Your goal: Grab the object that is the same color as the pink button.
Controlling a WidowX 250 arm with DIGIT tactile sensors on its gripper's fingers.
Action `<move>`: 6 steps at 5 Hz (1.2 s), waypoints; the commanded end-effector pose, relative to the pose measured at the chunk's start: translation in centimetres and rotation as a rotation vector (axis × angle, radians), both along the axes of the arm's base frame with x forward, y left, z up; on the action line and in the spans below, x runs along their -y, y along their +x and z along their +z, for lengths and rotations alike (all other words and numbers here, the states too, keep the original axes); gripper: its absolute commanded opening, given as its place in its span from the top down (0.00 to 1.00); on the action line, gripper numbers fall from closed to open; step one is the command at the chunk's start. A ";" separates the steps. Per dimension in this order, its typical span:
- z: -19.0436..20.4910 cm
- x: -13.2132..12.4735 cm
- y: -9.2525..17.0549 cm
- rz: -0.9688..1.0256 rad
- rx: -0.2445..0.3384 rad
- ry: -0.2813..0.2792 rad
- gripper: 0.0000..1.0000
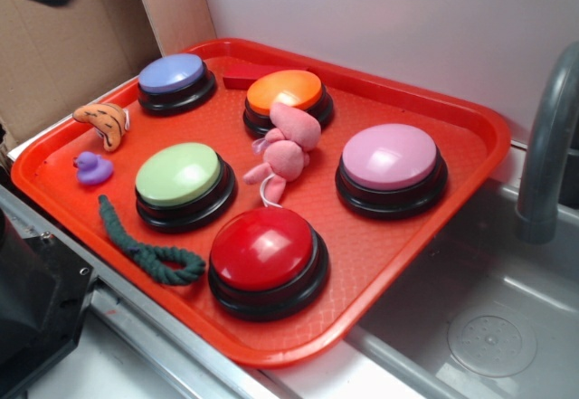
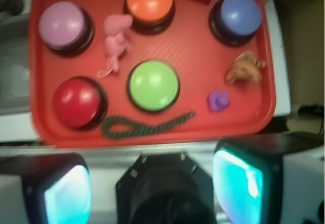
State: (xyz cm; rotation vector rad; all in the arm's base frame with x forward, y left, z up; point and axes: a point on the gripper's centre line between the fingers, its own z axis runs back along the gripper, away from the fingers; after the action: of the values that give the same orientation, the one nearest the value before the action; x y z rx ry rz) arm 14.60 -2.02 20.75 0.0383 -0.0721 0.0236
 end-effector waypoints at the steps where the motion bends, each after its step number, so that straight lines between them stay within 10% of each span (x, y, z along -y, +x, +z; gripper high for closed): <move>1: -5.0 3.4 5.6 -0.048 0.106 -0.014 0.00; 6: -15.5 4.3 10.6 -0.148 0.140 0.004 0.00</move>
State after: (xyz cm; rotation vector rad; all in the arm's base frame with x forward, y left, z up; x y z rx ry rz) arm 24.51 -6.34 4.39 0.0389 -0.1854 -0.1308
